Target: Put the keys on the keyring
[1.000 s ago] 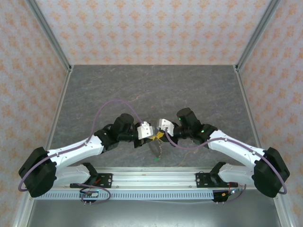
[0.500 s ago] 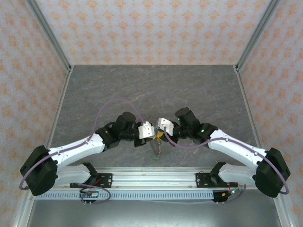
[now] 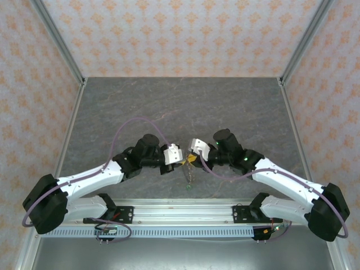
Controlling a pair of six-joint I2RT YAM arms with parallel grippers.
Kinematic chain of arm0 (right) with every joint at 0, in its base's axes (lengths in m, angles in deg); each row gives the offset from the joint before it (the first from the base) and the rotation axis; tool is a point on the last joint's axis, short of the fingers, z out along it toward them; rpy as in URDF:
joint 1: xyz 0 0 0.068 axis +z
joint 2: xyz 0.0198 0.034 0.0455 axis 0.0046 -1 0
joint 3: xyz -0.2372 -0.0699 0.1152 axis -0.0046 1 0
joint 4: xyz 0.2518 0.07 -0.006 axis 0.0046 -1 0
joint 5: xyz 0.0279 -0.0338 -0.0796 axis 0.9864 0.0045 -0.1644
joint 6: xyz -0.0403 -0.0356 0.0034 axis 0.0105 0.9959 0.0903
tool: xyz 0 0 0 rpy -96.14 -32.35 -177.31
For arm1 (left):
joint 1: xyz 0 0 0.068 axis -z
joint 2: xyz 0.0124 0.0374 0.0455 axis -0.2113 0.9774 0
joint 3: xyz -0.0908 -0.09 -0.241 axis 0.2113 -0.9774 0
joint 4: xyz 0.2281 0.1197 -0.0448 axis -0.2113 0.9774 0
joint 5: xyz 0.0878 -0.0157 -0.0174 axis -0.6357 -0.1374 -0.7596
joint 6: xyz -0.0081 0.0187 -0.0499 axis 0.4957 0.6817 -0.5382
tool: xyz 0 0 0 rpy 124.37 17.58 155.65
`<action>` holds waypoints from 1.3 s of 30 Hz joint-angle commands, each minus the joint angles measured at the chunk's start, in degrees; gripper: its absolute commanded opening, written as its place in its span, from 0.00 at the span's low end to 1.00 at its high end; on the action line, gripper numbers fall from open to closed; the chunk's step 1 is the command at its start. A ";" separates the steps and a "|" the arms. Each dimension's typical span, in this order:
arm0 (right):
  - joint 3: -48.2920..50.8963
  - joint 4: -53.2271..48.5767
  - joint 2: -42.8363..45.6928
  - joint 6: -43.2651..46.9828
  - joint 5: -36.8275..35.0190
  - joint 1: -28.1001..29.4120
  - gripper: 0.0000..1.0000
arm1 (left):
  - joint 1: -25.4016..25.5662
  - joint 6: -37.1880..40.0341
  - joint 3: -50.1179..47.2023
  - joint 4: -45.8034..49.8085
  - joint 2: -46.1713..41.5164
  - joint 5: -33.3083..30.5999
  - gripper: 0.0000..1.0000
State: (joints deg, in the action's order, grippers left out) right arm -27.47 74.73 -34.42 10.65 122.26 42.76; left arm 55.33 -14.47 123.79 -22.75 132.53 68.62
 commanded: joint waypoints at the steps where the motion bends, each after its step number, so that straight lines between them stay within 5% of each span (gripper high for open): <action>1: 2.41 5.52 0.62 -2.80 3.36 -1.07 0.13 | -0.01 -1.90 -0.40 -5.90 -1.70 1.61 0.00; 12: 5.03 10.56 -1.44 -3.94 7.54 -2.94 0.11 | 0.02 -5.14 -1.52 -10.67 -1.83 3.71 0.00; 24: 7.02 10.49 -2.38 -1.64 1.60 -2.95 0.13 | -0.05 -8.63 -2.73 -17.01 -0.45 4.76 0.00; 28: 4.82 4.15 -1.80 2.12 -1.95 -2.85 0.16 | 0.02 -8.21 -2.69 -16.25 -0.19 4.32 0.00; 39: 5.75 6.54 4.95 0.19 0.90 -2.94 0.18 | 0.02 -6.04 -1.94 -12.51 0.08 4.25 0.00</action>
State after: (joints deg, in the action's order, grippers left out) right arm -21.28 81.82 -30.47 10.28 122.26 39.92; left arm 55.22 -21.99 120.55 -32.37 132.82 71.25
